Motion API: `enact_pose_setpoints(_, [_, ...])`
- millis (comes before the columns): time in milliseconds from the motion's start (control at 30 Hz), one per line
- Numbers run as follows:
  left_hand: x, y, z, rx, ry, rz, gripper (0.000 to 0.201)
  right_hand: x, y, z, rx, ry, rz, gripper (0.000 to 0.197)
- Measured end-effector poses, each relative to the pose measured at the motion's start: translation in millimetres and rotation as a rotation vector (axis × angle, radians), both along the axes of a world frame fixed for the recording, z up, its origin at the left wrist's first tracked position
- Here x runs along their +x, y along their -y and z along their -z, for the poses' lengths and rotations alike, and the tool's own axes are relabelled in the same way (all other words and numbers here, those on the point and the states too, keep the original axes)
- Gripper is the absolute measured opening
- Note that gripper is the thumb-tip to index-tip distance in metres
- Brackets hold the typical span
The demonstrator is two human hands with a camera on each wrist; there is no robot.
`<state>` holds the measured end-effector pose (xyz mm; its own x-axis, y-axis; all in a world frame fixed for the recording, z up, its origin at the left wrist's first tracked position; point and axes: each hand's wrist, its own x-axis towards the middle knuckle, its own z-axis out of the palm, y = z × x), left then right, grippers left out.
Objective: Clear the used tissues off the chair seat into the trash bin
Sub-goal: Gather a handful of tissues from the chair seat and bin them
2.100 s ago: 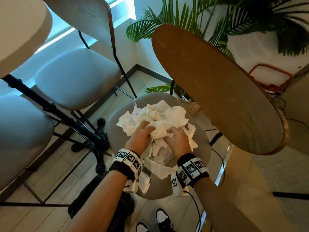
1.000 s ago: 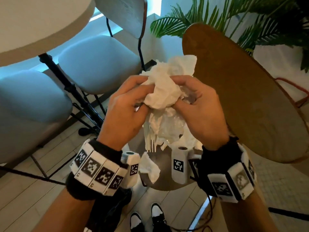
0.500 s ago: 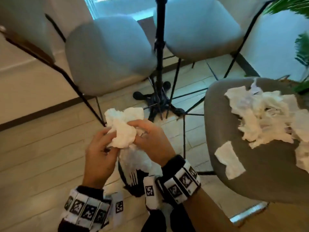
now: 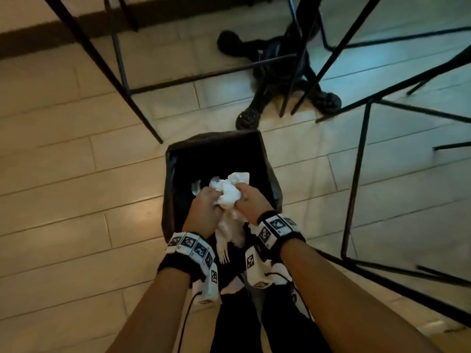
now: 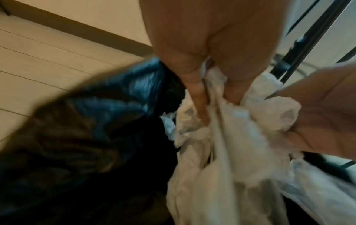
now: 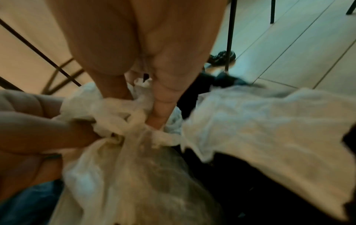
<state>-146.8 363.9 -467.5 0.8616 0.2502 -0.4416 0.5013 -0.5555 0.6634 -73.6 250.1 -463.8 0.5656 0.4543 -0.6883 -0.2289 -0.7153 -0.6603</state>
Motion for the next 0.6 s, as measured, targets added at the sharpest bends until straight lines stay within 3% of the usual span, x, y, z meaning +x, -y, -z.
enact_pose_setpoints(133, [-5,0,100,-0.052,-0.132,0.009,0.029,-4,-6,94,-0.075,-0.101,-0.094,0.043])
enact_pose_setpoints(200, [0,-3,122,-0.111,-0.17,-0.048,0.038,5,-7,115,-0.095,-0.13,-0.134,0.047])
enact_pose_setpoints(300, [-7,-5,143,-0.138,-0.244,-0.058,0.066,8,-7,133,-0.155,-0.11,-0.214,0.048])
enact_pose_setpoints(400, [-31,-3,133,-0.131,-0.353,0.013,0.079,-11,2,134,-0.214,-0.112,-0.257,0.047])
enact_pose_setpoints(500, [-61,-3,107,-0.157,-0.399,-0.002,0.075,-42,12,120,-0.177,-0.108,-0.219,0.047])
enact_pose_setpoints(600, [-96,-7,57,-0.124,-0.464,-0.011,0.063,-77,4,68,-0.144,-0.168,-0.216,0.041])
